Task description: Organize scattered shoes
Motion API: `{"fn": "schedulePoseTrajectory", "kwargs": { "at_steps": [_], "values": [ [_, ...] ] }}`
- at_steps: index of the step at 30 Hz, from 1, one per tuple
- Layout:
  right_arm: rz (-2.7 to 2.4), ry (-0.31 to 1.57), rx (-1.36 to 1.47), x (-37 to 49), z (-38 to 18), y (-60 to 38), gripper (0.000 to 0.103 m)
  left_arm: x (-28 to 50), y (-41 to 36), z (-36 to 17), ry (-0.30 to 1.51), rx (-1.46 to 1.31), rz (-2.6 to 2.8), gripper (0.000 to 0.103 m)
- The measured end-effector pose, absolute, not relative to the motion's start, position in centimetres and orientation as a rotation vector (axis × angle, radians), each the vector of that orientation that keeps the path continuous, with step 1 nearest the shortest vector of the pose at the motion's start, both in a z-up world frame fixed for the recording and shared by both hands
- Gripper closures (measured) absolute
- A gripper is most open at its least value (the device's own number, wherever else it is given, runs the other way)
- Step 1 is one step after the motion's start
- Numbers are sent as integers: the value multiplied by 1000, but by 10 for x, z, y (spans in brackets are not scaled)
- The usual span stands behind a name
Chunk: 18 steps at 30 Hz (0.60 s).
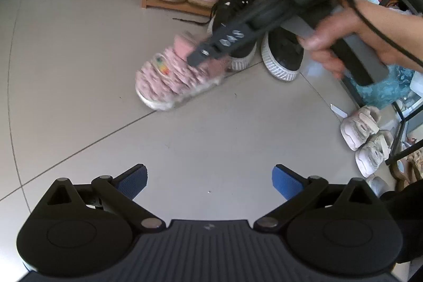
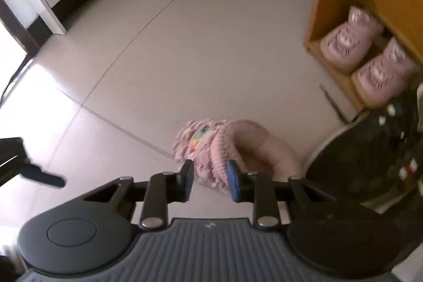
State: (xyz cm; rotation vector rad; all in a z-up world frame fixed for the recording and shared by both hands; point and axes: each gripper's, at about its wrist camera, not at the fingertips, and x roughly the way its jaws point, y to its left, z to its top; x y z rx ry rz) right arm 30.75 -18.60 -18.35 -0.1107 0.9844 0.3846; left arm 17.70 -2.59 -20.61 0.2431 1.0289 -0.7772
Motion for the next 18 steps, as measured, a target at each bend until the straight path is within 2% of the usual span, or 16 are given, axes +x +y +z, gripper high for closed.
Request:
{"fn": "schedulePoseTrajectory", "kwargs": {
  "at_steps": [6, 12, 14, 16, 17, 18],
  "values": [
    [343, 948, -141, 313, -170, -181, 72, 171, -25, -206, 1017, 273, -785, 0],
    [298, 1028, -102, 339, -199, -187, 46, 175, -32, -207, 1016, 271, -770, 0],
    [294, 1068, -116, 346, -214, -183, 34, 174, -35, -208, 1015, 285, -766, 0],
    [299, 1069, -134, 349, -228, -178, 33, 172, -37, -208, 1013, 303, -761, 0],
    [310, 1061, -110, 348, -231, -179, 36, 171, -38, -209, 1012, 312, -758, 0],
    [324, 1051, -74, 347, -232, -182, 44, 170, -38, -209, 1009, 320, -758, 0]
  ]
}}
